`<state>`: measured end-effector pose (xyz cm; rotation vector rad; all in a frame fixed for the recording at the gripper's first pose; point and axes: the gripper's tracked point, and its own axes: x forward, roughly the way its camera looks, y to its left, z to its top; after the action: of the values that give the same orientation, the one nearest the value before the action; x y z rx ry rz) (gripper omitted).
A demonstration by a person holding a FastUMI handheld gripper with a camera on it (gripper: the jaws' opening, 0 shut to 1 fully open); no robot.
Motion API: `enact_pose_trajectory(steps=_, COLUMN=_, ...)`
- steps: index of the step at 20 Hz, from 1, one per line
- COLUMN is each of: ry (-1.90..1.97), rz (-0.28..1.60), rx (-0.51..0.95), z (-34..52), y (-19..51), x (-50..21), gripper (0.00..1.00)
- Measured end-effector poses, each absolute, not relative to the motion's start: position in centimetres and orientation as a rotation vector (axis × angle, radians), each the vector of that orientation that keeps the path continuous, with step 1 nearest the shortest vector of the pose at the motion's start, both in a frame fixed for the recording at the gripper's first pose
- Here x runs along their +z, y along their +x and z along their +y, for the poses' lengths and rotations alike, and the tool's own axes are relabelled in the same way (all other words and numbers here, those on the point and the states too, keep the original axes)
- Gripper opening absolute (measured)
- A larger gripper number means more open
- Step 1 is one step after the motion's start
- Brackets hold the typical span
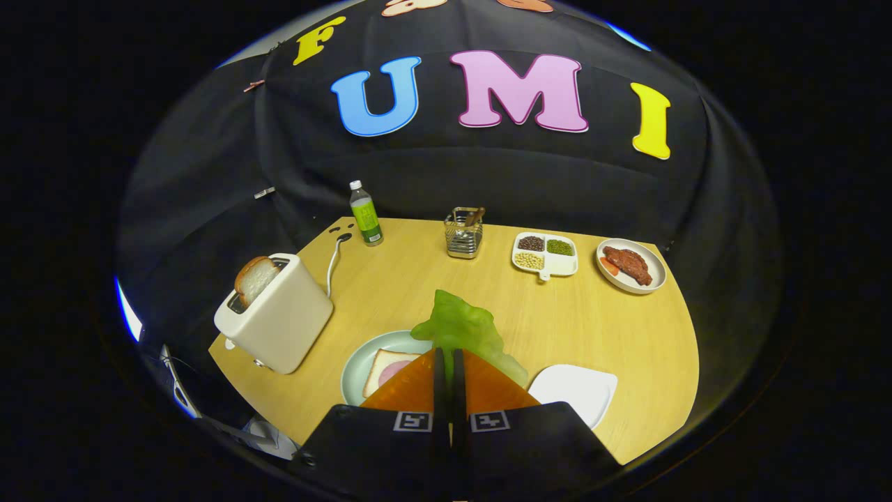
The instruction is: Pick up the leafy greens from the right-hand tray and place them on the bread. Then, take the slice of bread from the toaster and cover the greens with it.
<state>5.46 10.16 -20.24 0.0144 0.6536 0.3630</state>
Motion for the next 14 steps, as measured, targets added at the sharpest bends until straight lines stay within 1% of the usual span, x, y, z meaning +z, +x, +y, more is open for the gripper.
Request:
enact_pose_trajectory(steps=8, ry=0.009, rz=0.681, rx=0.427, z=17.0, y=5.2, x=-23.4, gripper=0.05)
enact_pose_trajectory(steps=14, ry=-0.039, rz=0.733, rx=0.411, z=17.8, y=4.8, x=-27.9, gripper=0.06)
